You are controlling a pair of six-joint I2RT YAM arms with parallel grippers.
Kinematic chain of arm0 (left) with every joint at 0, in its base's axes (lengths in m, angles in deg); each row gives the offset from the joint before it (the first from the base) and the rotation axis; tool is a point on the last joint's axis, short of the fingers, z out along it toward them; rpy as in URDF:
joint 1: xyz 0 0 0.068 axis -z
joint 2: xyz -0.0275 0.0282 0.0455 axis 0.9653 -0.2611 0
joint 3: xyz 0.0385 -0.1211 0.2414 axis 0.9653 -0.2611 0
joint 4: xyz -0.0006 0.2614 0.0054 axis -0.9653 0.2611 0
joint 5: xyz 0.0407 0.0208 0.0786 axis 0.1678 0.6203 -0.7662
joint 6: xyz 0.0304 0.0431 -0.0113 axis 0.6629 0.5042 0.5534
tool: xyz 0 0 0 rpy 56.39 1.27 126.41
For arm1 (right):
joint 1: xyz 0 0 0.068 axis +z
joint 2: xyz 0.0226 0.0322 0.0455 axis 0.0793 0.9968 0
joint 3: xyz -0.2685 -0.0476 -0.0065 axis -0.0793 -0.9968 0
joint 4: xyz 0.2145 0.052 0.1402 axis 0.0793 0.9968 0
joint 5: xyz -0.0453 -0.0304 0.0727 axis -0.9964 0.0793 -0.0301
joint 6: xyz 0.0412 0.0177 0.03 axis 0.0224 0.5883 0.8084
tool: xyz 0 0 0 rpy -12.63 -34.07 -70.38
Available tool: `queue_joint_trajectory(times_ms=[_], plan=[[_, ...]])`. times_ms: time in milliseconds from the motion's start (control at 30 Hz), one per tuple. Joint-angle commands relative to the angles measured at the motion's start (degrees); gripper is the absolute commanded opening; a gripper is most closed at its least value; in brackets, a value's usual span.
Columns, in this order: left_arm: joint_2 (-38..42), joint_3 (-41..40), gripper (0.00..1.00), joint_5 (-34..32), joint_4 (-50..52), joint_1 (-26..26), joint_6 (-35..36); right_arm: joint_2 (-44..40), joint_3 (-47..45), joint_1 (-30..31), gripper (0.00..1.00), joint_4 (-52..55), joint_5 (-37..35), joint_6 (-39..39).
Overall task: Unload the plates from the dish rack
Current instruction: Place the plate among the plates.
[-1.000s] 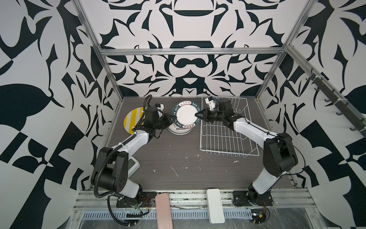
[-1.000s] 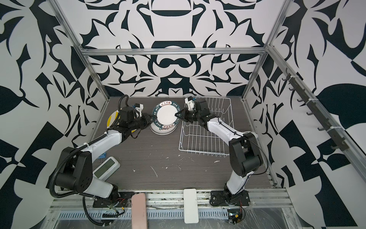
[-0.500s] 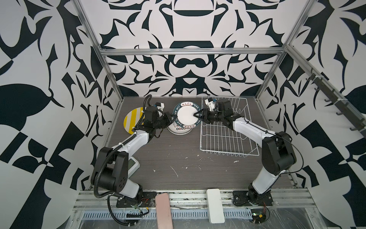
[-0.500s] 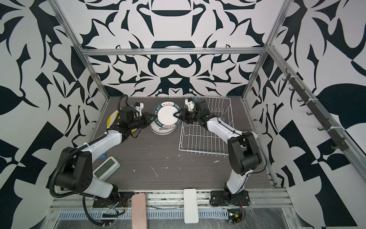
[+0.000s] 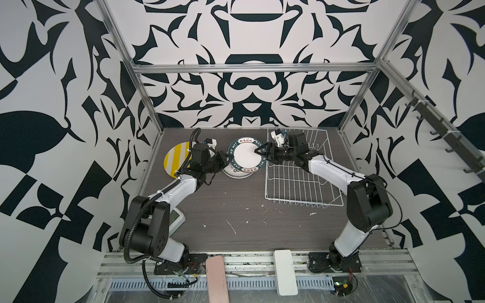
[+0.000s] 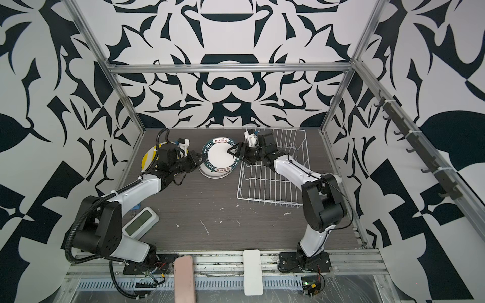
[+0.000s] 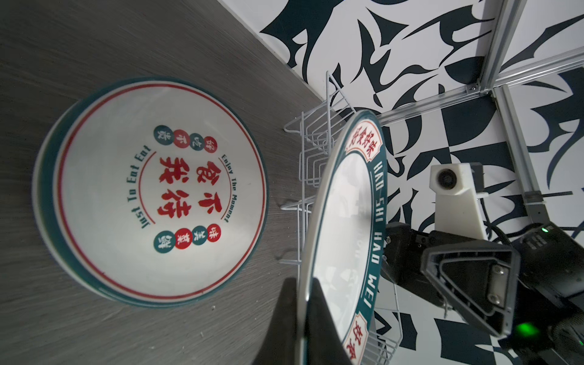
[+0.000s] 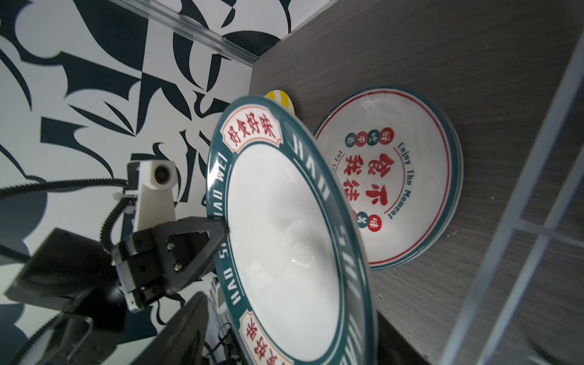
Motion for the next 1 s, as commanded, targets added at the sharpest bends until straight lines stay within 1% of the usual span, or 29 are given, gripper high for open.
queue_joint_trajectory(times_ms=[0, 133, 600, 767, 967], plan=[[2.4, -1.36, 0.0, -1.39, -2.15, -0.5, -0.41, -1.38, 2.94, -0.31, 0.83, -1.6, 0.46, -0.37], [3.21, -2.06, 0.0, -2.25, -2.44, -0.81, -0.54, -1.51, 2.95, -0.48, 0.98, -0.96, -0.06, -0.44], [2.95, -2.45, 0.0, -2.5, -1.96, -1.46, -0.2, -1.46, 3.27, -0.84, 0.99, 0.06, -0.59, -0.47], [1.99, -2.36, 0.0, -2.91, -1.96, -1.83, 0.4, -1.68, 3.36, -0.84, 0.99, 0.46, -0.46, -0.45], [-0.63, -0.28, 0.0, -3.22, -0.17, -2.79, 2.68, -3.29, 3.3, -0.93, 0.99, 0.76, -0.29, -0.61]])
